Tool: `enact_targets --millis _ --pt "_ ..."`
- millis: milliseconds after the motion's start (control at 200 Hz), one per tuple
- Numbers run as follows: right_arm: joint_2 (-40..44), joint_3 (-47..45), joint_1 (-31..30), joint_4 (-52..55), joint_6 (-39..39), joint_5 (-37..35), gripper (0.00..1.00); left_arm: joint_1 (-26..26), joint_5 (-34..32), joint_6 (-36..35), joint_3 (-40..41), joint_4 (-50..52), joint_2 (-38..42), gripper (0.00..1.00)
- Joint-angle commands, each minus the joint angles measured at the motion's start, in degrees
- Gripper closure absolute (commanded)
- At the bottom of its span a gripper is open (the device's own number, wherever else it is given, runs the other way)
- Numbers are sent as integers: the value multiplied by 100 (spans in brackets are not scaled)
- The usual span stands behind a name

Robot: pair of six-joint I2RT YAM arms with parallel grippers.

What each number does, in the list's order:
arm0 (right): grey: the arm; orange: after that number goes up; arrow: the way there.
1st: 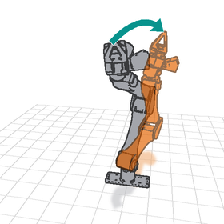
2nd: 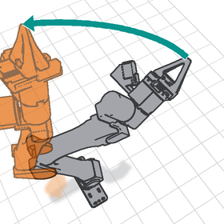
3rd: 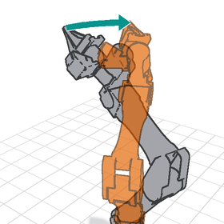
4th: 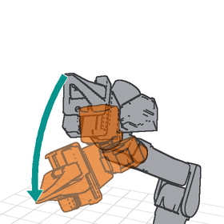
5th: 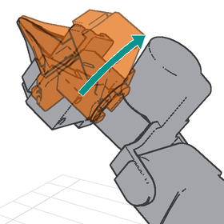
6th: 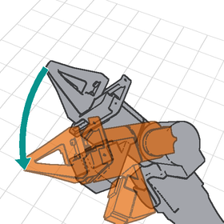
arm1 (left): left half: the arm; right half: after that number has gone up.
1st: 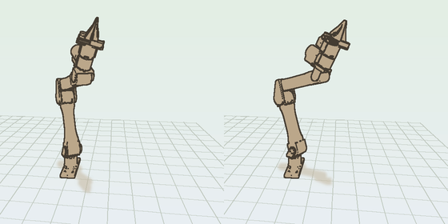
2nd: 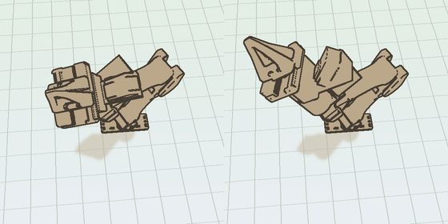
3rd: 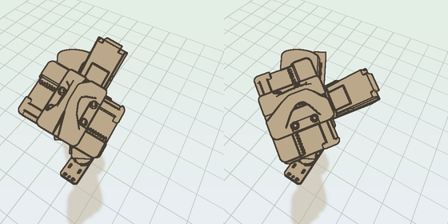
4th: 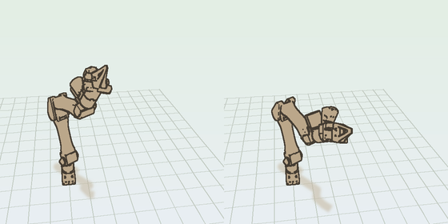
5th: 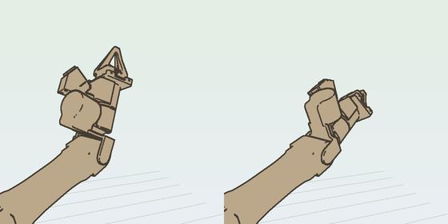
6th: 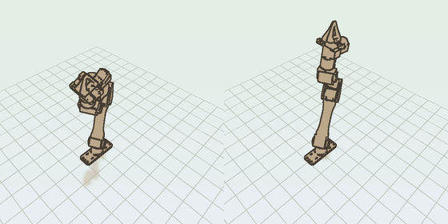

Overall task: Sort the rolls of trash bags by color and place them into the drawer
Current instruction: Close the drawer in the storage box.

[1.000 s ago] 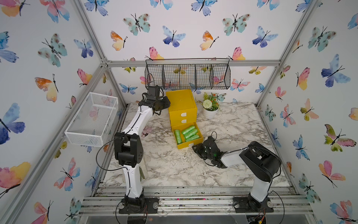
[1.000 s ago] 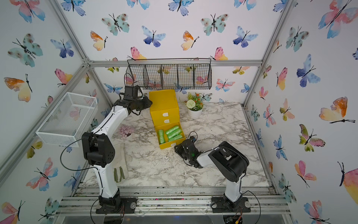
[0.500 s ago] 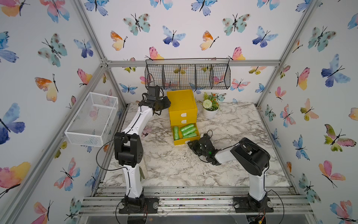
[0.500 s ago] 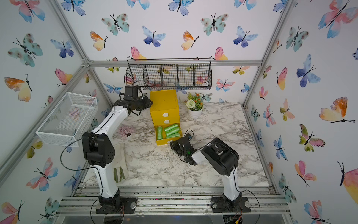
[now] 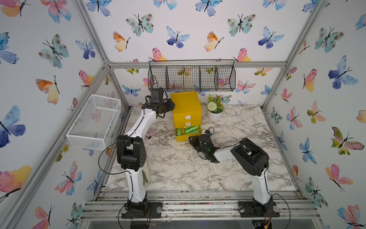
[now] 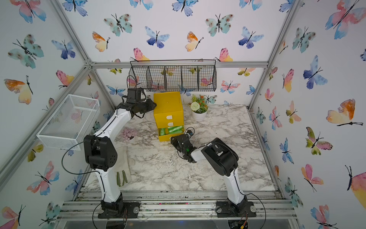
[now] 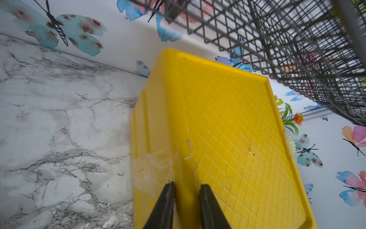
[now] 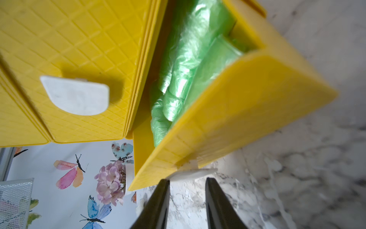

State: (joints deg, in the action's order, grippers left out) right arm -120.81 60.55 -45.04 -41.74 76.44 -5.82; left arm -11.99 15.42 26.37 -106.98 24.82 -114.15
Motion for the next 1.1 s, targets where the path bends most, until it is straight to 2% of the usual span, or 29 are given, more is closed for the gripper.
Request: enact_targets --millis 0,551,1091 --pt "-307 269 21 251 -79 -226 65 -58 399 -81 239 1067 -46 74" --pt "-1006 932 91 34 -68 -428 64 -76 427 -121 292 1072 -46 73" --pt "-1277 1531 223 305 -6 -516 64 -111 422 -99 165 1130 -46 71"
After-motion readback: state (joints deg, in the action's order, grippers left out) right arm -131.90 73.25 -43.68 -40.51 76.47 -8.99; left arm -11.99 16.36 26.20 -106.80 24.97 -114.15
